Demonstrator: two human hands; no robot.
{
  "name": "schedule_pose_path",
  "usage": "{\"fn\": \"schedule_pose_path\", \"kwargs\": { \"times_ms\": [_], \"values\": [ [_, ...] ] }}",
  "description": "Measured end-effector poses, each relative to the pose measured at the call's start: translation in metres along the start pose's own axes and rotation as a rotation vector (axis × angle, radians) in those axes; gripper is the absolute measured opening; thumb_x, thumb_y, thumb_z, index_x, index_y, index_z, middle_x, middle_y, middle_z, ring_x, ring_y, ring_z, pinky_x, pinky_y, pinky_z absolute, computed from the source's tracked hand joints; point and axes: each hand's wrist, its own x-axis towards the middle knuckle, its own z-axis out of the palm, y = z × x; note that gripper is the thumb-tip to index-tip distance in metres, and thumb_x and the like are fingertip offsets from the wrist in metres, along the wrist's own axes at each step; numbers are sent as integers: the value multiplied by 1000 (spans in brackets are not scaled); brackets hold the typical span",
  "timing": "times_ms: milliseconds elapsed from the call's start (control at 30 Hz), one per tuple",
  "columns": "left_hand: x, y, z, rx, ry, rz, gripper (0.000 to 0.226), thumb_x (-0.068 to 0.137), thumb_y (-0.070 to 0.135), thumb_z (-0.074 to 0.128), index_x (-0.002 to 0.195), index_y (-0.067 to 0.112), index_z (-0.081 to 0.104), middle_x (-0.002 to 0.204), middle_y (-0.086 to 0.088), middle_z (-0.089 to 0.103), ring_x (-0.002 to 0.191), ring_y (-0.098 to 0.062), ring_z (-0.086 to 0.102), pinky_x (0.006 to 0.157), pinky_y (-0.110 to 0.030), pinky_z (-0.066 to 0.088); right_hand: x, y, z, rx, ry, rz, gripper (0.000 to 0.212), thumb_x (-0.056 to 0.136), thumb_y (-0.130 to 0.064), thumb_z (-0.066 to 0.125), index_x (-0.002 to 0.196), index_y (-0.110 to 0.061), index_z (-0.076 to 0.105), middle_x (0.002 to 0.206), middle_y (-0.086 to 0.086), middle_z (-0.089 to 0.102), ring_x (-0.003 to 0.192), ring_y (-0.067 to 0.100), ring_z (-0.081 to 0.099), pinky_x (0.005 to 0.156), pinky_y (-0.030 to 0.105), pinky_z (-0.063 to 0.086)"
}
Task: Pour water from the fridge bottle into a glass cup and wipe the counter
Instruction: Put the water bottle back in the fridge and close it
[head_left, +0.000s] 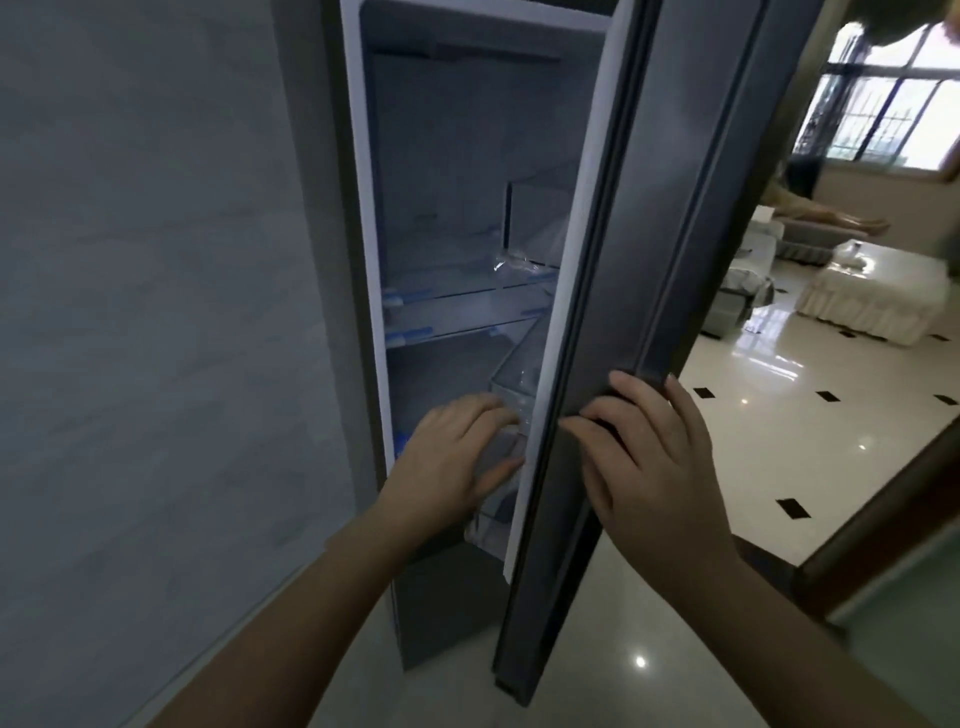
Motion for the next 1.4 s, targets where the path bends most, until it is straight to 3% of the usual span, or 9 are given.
{"fn": "schedule_pose_path", "kwargs": {
  "times_ms": [100, 233, 433, 600, 733, 867, 1067, 1200, 1400],
  "values": [
    [7, 12, 9, 22, -67, -19, 55, 92, 46, 52, 139, 19, 46, 142, -2, 50, 129, -17, 47, 105, -37, 39, -26, 6, -10, 15, 15, 113, 27, 93, -20, 53, 111, -7, 69, 114, 14, 65, 128, 31, 42, 115, 50, 24],
    [7, 34, 25, 72, -122, 72, 58, 94, 41, 51, 146, 15, 43, 151, -3, 43, 135, -15, 39, 111, -26, 23, -58, 27, -25, -14, 22, 216, 30, 94, -23, 50, 112, -8, 70, 116, 9, 51, 128, 33, 40, 118, 47, 15],
    [32, 82, 59, -23, -30, 248, 52, 89, 21, 65, 137, 8, 52, 137, -8, 56, 129, -21, 48, 110, -38, 35, -105, 74, -47, -17, 28, 366, 31, 91, -21, 51, 121, -13, 55, 112, 9, 47, 129, 34, 38, 116, 50, 18],
    [60, 125, 91, -138, -68, 277, 48, 90, 18, 60, 136, 9, 52, 129, -7, 59, 121, -22, 54, 108, -46, 39, -139, 107, -62, -8, 23, 557, 36, 90, -23, 51, 122, -8, 57, 117, 9, 48, 129, 33, 41, 114, 55, 25],
    [85, 162, 112, -158, -133, 299, 45, 89, 19, 58, 133, 11, 55, 126, -6, 59, 120, -20, 52, 113, -31, 29, -166, 132, -71, -40, -66, 675, 47, 91, -32, 46, 130, -7, 54, 124, 11, 53, 131, 30, 41, 118, 46, 15],
    [103, 199, 133, -202, -205, 258, 48, 91, 23, 53, 138, 14, 50, 132, -3, 57, 127, -17, 47, 112, -16, 18, -189, 155, -78, -29, -201, 790, 53, 91, -40, 41, 132, -8, 54, 132, 10, 57, 135, 26, 40, 116, 47, 16],
    [134, 254, 173, -121, -250, 272, 57, 90, 27, 58, 144, 12, 44, 140, -4, 54, 132, -20, 46, 112, -26, 22, -226, 185, -89, -73, -251, 841, 55, 93, -42, 38, 130, -6, 57, 133, 11, 59, 128, 29, 50, 112, 53, 28],
    [160, 279, 196, -74, -265, 285, 56, 93, 28, 60, 143, 11, 45, 140, -7, 55, 128, -23, 52, 107, -30, 29, -248, 204, -100, -101, -270, 864, 53, 94, -41, 37, 128, -6, 59, 131, 12, 60, 125, 29, 54, 110, 48, 28],
    [199, 306, 228, 1, -305, 324, 55, 100, 35, 46, 150, 13, 35, 149, -6, 45, 137, -21, 42, 114, -36, 29, -284, 222, -110, -165, -496, 933, 63, 90, -52, 36, 136, -13, 48, 141, 10, 52, 129, 29, 51, 107, 51, 31]
  ]
}}
